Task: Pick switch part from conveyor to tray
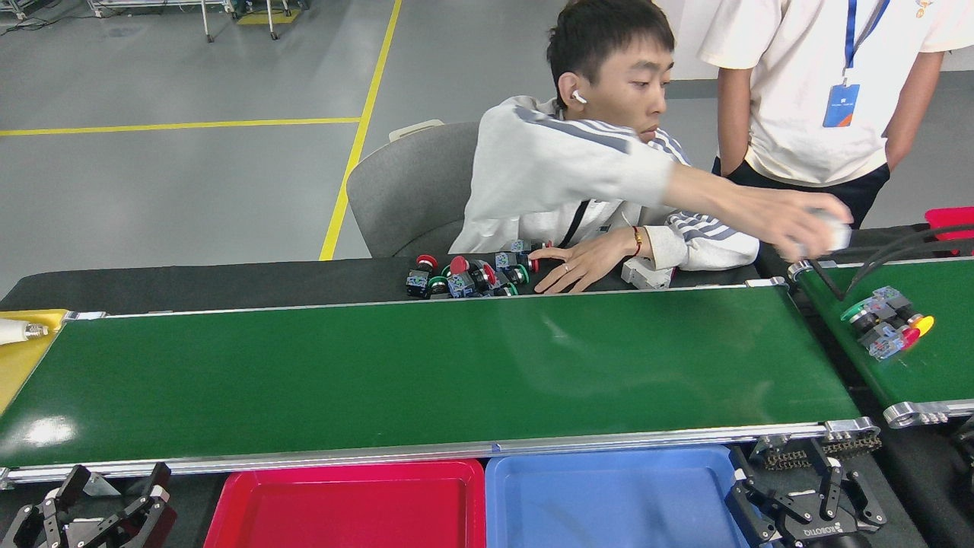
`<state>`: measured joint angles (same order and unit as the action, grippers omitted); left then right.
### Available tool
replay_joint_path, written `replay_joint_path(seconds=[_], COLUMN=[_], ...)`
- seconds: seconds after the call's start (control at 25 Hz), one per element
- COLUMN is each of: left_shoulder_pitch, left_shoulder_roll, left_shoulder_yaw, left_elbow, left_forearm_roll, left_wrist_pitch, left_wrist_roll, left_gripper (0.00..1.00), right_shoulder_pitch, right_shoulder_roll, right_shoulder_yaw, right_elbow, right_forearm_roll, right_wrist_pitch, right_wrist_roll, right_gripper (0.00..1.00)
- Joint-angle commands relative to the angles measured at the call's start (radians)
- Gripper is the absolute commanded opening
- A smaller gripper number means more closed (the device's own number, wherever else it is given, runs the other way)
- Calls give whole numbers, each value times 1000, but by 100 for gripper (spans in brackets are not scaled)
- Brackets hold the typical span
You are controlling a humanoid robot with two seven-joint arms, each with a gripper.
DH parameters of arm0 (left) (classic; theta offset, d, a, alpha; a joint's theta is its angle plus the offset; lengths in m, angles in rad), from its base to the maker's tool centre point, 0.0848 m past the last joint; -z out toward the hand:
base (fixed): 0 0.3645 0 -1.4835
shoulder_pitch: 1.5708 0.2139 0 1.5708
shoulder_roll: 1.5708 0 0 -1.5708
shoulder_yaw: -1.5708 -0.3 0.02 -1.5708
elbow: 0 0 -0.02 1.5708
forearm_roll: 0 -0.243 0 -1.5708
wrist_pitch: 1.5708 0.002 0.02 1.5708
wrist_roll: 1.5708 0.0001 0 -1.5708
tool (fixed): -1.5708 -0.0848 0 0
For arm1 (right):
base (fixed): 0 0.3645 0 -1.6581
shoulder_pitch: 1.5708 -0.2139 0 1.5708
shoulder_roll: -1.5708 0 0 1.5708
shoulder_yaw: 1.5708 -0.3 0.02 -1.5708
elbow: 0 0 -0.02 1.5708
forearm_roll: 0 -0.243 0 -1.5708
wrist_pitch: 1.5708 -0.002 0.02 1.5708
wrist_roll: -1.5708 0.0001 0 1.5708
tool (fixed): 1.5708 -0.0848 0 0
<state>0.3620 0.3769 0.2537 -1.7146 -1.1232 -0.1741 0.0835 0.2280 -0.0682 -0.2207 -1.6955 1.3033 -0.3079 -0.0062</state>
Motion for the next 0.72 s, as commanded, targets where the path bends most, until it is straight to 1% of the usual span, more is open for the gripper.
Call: replay_joint_path(seconds=[0.0, 0.08, 0.24, 0.4, 0.52, 0.68], left_shoulder_pitch=[0, -3, -12, -12, -12, -11], left_shoulder_roll=[7, 7, 7, 7, 5, 5], left_shoulder_yaw=[4, 4, 12, 12, 13, 12], left_elbow=[-8, -11, -19, -19, -19, -19], left_forearm_roll=[-3, -3, -1, -1, -1, -1], left_wrist_pitch=[7, 7, 5, 5, 5, 5], left_wrist_roll=[9, -1, -82, -85, -85, -85], left_gripper=[100, 100, 100, 100, 100, 100], right_shoulder_pitch=[-10, -13, -18, -33, -84, -182], right_shoulder_roll=[-8, -8, -7, -5, -7, -13], right_shoulder_yaw=[-2, -2, -2, -2, -2, -3], right_elbow=[-12, -10, -9, 10, 66, 137], right_forearm_roll=[1, 1, 2, 1, 1, 1], right_wrist_pitch=[4, 4, 7, 7, 10, 59], right_wrist_roll=[-8, -8, -1, 3, 8, 86], right_gripper=[100, 100, 100, 100, 100, 100])
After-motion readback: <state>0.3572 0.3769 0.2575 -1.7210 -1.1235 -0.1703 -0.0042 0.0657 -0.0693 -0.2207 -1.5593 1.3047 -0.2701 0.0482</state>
